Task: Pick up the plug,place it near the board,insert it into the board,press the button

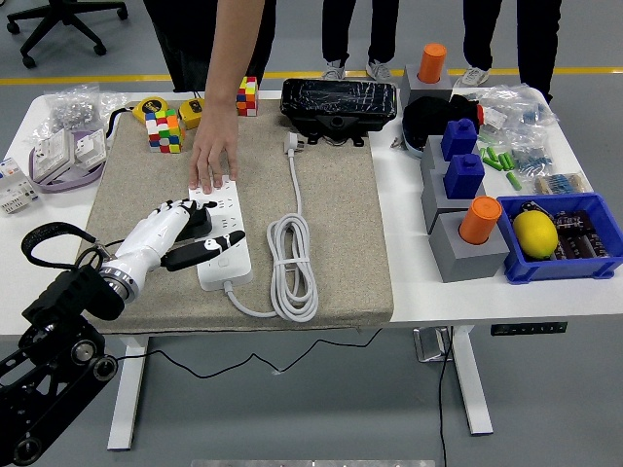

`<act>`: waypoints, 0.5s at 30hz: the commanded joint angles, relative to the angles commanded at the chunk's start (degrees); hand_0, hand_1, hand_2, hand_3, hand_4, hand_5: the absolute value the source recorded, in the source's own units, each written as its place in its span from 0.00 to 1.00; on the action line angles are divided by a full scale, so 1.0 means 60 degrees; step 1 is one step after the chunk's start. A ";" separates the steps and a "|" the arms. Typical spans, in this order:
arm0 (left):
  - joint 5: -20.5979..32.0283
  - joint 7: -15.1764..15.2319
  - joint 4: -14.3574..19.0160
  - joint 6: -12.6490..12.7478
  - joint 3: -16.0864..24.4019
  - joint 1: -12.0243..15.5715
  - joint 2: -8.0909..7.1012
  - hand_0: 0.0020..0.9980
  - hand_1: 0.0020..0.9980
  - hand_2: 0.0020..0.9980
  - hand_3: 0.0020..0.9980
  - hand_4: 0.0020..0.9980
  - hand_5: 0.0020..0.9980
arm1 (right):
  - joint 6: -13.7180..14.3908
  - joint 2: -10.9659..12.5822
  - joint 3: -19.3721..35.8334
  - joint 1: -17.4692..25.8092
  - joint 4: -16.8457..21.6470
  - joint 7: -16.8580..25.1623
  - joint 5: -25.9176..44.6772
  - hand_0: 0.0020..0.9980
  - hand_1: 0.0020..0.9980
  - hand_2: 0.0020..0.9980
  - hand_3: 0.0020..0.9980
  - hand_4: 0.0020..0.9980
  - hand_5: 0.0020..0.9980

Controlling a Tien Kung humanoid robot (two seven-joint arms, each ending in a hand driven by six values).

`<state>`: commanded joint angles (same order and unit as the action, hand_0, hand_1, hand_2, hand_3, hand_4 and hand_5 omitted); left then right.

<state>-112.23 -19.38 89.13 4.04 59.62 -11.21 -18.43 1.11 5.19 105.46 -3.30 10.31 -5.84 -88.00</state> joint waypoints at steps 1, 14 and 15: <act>-0.0049 0.0022 0.0081 0.0027 0.0059 -0.0003 0.0015 1.00 0.97 0.92 0.89 1.00 1.00 | -0.0001 0.0000 -0.0003 -0.0007 0.0000 0.0003 0.0004 0.78 0.71 0.71 0.76 1.00 1.00; -0.1605 -0.0335 0.1940 -0.0215 0.0263 0.0138 0.0185 0.47 0.54 0.54 0.99 0.80 0.11 | -0.0003 0.0001 0.0025 -0.0052 0.0000 -0.0006 -0.0004 0.78 0.71 0.71 0.76 1.00 1.00; -0.1677 -0.0393 0.2045 -0.0307 0.0249 0.0137 0.0178 0.47 0.54 0.54 0.99 0.80 0.11 | -0.0003 0.0004 0.0023 -0.0055 0.0000 -0.0007 -0.0002 0.78 0.71 0.71 0.76 1.00 1.00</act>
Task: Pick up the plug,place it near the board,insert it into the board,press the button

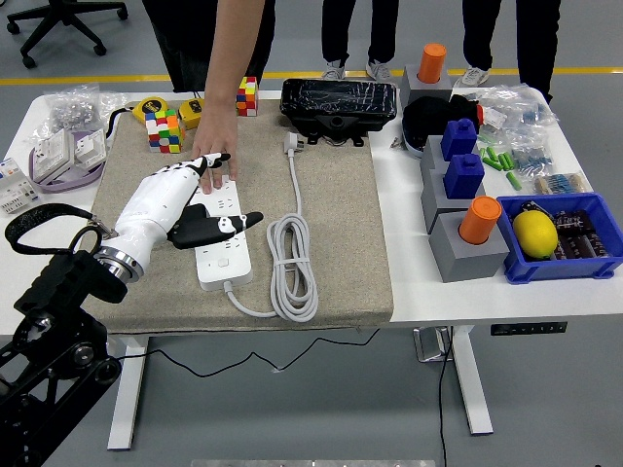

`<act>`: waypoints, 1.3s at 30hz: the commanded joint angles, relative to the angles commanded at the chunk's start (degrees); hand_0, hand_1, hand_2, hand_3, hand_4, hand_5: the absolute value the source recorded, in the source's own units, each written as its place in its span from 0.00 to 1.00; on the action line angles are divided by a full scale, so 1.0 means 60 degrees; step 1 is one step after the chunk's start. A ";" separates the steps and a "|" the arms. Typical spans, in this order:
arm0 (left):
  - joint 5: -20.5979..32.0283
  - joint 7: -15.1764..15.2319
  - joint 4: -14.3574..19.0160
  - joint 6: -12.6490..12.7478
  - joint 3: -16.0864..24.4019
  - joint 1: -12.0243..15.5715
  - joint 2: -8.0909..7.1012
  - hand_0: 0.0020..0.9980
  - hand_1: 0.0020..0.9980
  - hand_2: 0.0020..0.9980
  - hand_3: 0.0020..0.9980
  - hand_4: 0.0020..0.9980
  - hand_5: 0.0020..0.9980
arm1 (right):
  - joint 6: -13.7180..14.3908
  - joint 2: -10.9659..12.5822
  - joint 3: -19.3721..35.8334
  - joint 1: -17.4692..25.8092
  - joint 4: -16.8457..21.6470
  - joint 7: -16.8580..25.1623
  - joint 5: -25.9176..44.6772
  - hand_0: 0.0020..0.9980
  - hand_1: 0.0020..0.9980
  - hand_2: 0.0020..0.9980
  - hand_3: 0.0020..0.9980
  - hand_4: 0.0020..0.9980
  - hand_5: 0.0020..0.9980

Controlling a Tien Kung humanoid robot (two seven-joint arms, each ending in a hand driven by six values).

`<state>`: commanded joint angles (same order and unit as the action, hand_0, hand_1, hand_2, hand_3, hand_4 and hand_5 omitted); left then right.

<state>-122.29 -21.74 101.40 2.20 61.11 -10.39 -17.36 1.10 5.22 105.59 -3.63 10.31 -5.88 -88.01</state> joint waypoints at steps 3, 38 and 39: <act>-0.0227 -0.0155 0.0088 -0.0485 -0.0132 -0.0043 -0.0059 0.21 0.18 0.27 0.89 0.59 0.00 | 0.0003 0.0007 0.0015 -0.0003 0.0000 -0.0001 -0.0015 0.77 0.71 0.71 0.76 1.00 1.00; -0.0568 -0.0304 -0.1372 -0.4442 -0.0263 -0.0360 -0.0072 0.16 0.05 0.14 0.83 0.63 0.00 | 0.0012 0.0004 -0.0027 0.0062 0.0000 -0.0004 0.0016 0.78 0.71 0.71 0.76 1.00 1.00; -0.0568 -0.0297 -0.1378 -0.4440 -0.0264 -0.0362 -0.0076 0.16 0.05 0.14 0.83 0.63 0.00 | 0.0012 0.0004 -0.0027 0.0059 0.0000 0.0000 0.0017 0.78 0.71 0.71 0.76 1.00 1.00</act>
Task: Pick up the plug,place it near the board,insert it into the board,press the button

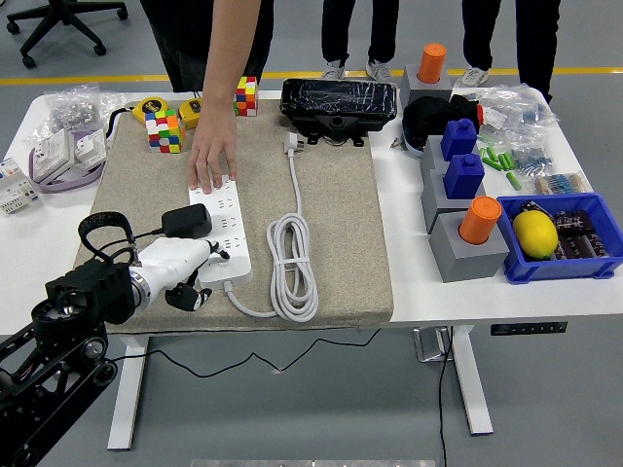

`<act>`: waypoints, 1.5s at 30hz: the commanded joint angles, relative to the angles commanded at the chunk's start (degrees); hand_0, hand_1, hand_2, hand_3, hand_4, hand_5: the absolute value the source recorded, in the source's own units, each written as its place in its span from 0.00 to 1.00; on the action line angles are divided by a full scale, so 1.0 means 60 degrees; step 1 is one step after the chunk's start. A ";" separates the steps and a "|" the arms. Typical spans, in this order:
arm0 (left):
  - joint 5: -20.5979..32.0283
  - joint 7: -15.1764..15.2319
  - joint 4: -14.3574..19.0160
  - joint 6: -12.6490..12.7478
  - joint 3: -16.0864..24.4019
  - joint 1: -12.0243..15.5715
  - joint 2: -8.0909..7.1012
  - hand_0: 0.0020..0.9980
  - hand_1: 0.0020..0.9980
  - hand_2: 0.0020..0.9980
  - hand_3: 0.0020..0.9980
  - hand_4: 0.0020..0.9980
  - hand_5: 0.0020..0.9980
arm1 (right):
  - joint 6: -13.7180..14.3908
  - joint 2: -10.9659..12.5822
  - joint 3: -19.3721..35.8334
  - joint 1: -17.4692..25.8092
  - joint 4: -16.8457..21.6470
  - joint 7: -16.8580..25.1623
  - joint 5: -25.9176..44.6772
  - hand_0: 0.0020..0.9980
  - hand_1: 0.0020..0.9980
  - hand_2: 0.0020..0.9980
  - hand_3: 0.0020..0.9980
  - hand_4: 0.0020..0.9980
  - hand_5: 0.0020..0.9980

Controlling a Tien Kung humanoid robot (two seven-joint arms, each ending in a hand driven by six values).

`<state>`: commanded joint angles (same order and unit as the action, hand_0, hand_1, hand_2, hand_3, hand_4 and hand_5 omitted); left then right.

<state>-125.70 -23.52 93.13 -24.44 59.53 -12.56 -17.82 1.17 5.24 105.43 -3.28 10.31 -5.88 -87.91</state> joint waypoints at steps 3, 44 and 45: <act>-0.0017 0.0021 -0.0014 0.0002 -0.0006 0.0006 -0.0024 0.16 0.05 0.14 0.83 0.63 0.00 | 0.0000 -0.0003 0.0002 -0.0011 0.0000 0.0016 0.0005 0.78 0.71 0.71 0.76 1.00 1.00; -0.0181 0.0153 -0.0330 -0.0240 -0.0151 -0.0031 -0.0203 0.15 0.04 0.13 0.77 0.68 0.00 | 0.0005 0.0018 0.0049 -0.0047 0.0000 0.0025 0.0023 0.78 0.71 0.71 0.76 1.00 1.00; -0.0198 0.0148 -0.0286 -0.0245 -0.0144 -0.0031 -0.0219 0.15 0.04 0.13 0.77 0.68 0.00 | 0.0005 0.0016 0.0055 -0.0045 0.0000 0.0024 0.0016 0.78 0.71 0.71 0.76 1.00 1.00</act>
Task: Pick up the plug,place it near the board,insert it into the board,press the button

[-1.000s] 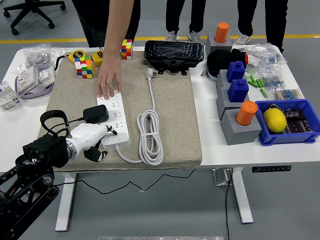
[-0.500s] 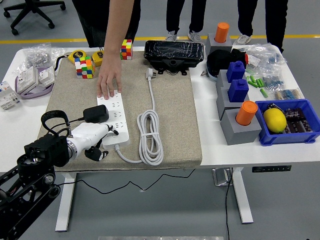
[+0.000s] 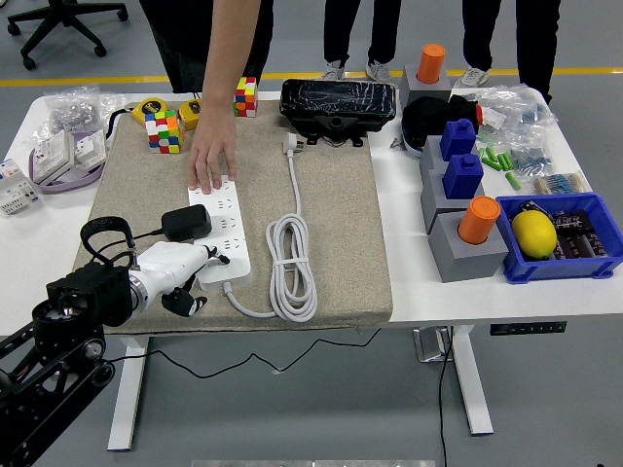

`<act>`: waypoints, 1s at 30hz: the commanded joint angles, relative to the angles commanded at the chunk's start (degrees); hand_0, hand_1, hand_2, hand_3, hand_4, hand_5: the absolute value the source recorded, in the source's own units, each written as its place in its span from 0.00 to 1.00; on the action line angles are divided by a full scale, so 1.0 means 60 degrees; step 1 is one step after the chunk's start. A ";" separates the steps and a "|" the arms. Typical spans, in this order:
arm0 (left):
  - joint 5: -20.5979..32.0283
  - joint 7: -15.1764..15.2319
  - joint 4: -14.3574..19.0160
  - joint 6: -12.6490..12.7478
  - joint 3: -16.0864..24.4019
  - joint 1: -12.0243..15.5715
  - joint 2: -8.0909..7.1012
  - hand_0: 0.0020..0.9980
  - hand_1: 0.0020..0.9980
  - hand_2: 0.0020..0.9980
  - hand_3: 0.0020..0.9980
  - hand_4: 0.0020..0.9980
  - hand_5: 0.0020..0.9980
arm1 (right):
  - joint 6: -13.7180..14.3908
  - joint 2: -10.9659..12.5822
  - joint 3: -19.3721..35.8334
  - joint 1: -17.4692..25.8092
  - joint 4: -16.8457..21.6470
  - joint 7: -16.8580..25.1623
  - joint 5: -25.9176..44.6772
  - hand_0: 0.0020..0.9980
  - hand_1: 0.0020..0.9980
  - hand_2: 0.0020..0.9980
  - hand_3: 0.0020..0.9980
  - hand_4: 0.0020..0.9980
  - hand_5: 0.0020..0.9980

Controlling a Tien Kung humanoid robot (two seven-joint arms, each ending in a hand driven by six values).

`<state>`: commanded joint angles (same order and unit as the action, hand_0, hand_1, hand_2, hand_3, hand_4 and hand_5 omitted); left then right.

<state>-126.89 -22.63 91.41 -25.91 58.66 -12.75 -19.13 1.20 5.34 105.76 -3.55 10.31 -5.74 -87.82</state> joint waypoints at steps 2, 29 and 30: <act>0.0007 -0.0003 0.0072 -0.0019 0.0010 -0.0004 -0.0024 0.15 0.04 0.13 0.77 0.68 0.00 | -0.0001 -0.0004 0.0005 0.0005 0.0000 0.0002 -0.0009 0.78 0.71 0.71 0.76 1.00 1.00; 0.0057 0.0090 0.0301 0.0105 -0.0218 -0.0056 -0.0176 0.15 0.04 0.13 0.74 0.68 0.00 | 0.0004 -0.0015 0.0029 0.0065 0.0000 -0.0004 -0.0026 0.78 0.71 0.71 0.76 1.00 1.00; 0.0050 0.0097 0.0288 0.0114 -0.0222 -0.0061 -0.0166 0.15 0.04 0.13 0.74 0.68 0.00 | 0.0005 -0.0015 0.0033 0.0063 0.0000 -0.0004 -0.0027 0.78 0.71 0.71 0.76 1.00 1.00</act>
<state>-126.59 -22.05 93.14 -25.23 57.33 -13.12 -20.13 1.23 5.24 105.96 -3.17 10.31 -5.76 -87.98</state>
